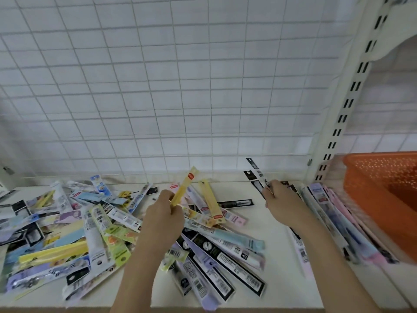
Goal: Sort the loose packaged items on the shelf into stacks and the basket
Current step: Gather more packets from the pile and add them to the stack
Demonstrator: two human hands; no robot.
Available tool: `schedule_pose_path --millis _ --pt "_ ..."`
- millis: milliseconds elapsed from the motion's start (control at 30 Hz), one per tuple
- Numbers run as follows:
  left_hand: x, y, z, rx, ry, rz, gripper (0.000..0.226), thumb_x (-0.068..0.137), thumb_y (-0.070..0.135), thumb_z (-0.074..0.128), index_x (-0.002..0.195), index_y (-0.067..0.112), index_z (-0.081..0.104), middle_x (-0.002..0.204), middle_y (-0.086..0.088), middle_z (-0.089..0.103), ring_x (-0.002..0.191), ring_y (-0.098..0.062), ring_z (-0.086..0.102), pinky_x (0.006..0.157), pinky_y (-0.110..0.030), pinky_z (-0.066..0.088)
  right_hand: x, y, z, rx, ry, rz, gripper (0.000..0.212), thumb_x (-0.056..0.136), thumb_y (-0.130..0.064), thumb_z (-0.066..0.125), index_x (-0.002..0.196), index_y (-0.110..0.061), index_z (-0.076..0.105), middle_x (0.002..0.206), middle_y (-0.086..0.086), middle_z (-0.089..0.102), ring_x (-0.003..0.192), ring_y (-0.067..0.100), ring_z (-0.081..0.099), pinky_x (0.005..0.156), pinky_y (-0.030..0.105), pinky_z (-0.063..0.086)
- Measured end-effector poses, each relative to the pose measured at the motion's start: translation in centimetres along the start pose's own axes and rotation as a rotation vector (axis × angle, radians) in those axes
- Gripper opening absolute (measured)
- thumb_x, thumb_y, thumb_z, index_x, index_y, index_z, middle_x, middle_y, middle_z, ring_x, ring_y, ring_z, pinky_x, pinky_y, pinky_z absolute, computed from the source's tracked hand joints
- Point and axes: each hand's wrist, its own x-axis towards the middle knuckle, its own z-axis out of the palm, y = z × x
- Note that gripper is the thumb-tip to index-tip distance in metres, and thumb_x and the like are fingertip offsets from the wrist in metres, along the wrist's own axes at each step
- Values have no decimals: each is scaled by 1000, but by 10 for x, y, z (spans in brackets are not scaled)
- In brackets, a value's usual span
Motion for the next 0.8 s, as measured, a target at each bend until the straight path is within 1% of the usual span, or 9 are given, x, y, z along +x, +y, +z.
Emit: schedule_pose_path --millis 133,233,333,400,467,500,533,600,800 --pt "5 -3 -12 76 39 -13 19 95 17 42 77 9 41 57 -5 41 46 -18 35 45 -26 27 -3 -5 7 68 -45 17 20 101 -25 28 94 -8 37 81 14 58 72 29 62 66 40 49" --pt "12 -6 -24 207 55 -24 23 92 35 50 79 16 45 68 -6 58 56 -19 50 48 -26 33 -3 -12 11 53 -26 -14 24 101 -32 29 98 -10 38 82 10 60 67 19 51 59 33 41" --pt "22 -8 -27 298 54 -22 33 92 36 51 66 19 41 58 0 48 54 -16 46 48 -26 29 -3 -19 15 59 -53 -8 40 95 -51 37 100 -12 41 78 -1 52 68 11 48 54 24 32" --pt "27 -4 -26 332 46 -17 40 94 32 48 57 20 34 54 0 42 49 -15 40 47 -26 26 0 -21 19 -13 -67 -14 42 91 -52 46 104 -12 45 81 -3 52 75 16 52 57 28 35" --pt "32 -1 -25 346 39 -30 41 93 30 47 56 21 33 55 0 42 49 -14 39 47 -25 26 7 -21 24 -96 -64 -16 29 93 -41 47 97 -12 52 83 0 56 81 21 55 62 30 39" --pt "33 -1 -24 354 37 -38 40 92 30 48 57 21 33 55 0 42 49 -14 39 47 -25 27 12 -21 26 -136 -60 -21 24 95 -35 44 89 -13 53 78 0 55 78 22 55 59 29 39" --pt "35 -3 -24 360 34 -46 39 92 29 48 57 20 34 55 0 43 49 -14 40 47 -25 27 16 -22 28 -165 -61 -25 24 96 -30 40 81 -15 51 72 -1 53 73 21 54 54 28 37" --pt "38 -8 -26 351 28 -70 36 91 28 48 58 19 36 56 -1 45 49 -15 41 47 -25 29 23 -25 31 -189 -72 -35 24 96 -24 39 77 -16 49 67 -1 50 63 17 50 48 27 32" --pt "33 -30 -26 362 78 -149 38 93 12 42 56 15 32 54 -2 37 48 -16 33 46 -26 24 44 -45 49 -222 -177 -44 27 88 -17 48 62 -16 41 61 0 47 52 14 44 45 24 30"
